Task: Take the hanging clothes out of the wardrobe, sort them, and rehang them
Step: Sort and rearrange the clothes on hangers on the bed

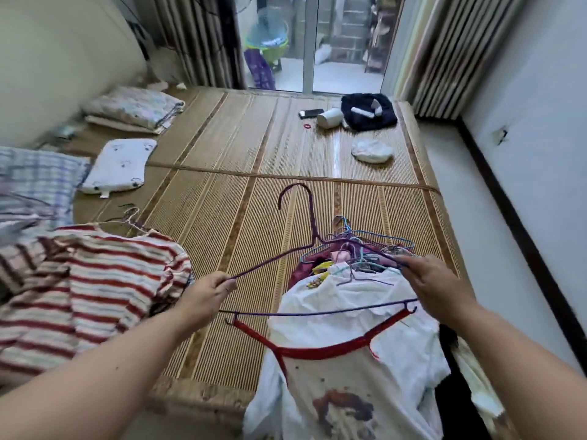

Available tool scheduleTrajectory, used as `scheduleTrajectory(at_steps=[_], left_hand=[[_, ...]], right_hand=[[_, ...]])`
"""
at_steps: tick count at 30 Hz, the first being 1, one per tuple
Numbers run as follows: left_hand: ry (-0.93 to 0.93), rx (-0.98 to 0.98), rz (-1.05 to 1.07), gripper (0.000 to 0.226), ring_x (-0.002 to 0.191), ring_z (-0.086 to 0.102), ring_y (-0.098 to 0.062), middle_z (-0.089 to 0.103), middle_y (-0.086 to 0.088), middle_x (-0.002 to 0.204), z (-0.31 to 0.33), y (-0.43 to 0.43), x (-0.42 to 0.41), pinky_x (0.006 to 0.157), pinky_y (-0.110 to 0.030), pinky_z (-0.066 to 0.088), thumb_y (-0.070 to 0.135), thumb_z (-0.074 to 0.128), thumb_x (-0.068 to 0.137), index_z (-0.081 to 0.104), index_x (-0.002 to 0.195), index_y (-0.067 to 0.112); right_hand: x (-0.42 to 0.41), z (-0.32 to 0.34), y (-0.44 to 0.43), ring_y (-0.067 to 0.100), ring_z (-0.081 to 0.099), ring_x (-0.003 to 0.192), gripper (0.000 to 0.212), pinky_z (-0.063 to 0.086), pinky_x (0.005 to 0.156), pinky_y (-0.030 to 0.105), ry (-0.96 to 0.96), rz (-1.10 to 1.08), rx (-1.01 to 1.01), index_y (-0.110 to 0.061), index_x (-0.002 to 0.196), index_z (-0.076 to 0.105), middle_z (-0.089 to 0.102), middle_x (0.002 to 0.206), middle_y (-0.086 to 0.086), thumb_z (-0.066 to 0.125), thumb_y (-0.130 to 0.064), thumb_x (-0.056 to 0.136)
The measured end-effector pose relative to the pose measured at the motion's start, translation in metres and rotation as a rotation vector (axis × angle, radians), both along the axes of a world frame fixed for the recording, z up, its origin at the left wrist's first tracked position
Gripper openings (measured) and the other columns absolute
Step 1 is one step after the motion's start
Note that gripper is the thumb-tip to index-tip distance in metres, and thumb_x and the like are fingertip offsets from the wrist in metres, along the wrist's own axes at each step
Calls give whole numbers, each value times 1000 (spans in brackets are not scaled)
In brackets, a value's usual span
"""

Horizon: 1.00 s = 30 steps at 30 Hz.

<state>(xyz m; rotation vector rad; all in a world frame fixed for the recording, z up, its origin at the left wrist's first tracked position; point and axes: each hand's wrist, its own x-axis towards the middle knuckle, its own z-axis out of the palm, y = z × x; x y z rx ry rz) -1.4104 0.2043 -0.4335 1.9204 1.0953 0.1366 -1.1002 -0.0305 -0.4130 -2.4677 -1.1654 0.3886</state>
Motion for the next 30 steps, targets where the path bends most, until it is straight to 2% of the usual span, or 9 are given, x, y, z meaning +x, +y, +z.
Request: scheduleTrajectory(at_steps=[4, 8, 10, 13, 16, 18, 22, 26, 30], left_hand=[[-33, 97, 131, 20, 76, 54, -5, 60, 11, 85, 46, 35, -89, 62, -19, 37, 25, 46, 99, 57, 83, 28], [-17, 208, 262, 18, 87, 52, -17, 61, -2, 96, 79, 86, -186, 62, -23, 32, 23, 46, 99, 63, 95, 20], [-34, 239, 328, 18, 86, 51, -17, 61, -1, 92, 92, 118, -252, 62, -23, 34, 23, 47, 98, 63, 89, 22], [-40, 258, 445, 21, 94, 54, -20, 63, -3, 102, 101, 150, -321, 69, -26, 30, 23, 49, 97, 67, 105, 16], [-74, 249, 525, 20, 100, 57, -26, 66, -10, 109, 110, 195, -409, 70, -28, 32, 16, 50, 97, 66, 107, 11], [-115, 258, 580, 17, 93, 58, -28, 68, -15, 104, 119, 224, -462, 66, -27, 32, 10, 50, 96, 66, 100, 7], [-74, 297, 675, 20, 81, 57, -26, 67, -9, 88, 144, 276, -550, 64, -29, 33, 14, 49, 97, 63, 83, 19], [-13, 348, 733, 18, 79, 58, -28, 65, -9, 80, 166, 330, -611, 67, -35, 40, 16, 50, 96, 67, 91, 14], [75, 430, 753, 19, 61, 46, -12, 51, 7, 63, 171, 396, -641, 51, -25, 29, 19, 49, 97, 61, 81, 19]], right_hand=[[-69, 49, 54, 24, 52, 85, 27, 41, 74, 34, -30, 65, 104, -21, 120, 64, 57, 90, 4, 53, -20, 95], [-155, 92, 124, 13, 50, 67, 27, 33, 57, 25, -86, 138, 159, -19, 115, 66, 49, 81, -4, 52, -10, 93], [-213, 110, 170, 19, 57, 73, 27, 40, 63, 26, -83, 189, 183, -19, 114, 66, 55, 87, -2, 54, -9, 93], [-277, 125, 213, 22, 60, 90, 28, 44, 73, 25, -79, 236, 176, -22, 116, 65, 62, 104, 3, 50, -14, 94], [-355, 133, 278, 14, 59, 82, 27, 40, 65, 16, -104, 308, 145, -23, 116, 64, 61, 100, -1, 49, -17, 95], [-407, 139, 325, 8, 54, 67, 23, 35, 51, 13, -124, 354, 176, -22, 112, 67, 58, 93, -5, 53, -16, 94], [-489, 142, 413, 18, 54, 71, 21, 34, 56, 27, -110, 409, 219, -17, 105, 69, 65, 99, 7, 55, -11, 92], [-543, 134, 488, 12, 47, 62, 18, 27, 46, 15, -92, 477, 214, -17, 103, 70, 62, 83, -1, 55, -14, 92], [-576, 113, 562, 2, 46, 49, 16, 28, 40, 11, 6, 470, 192, -17, 98, 70, 53, 61, -16, 56, -14, 92]])
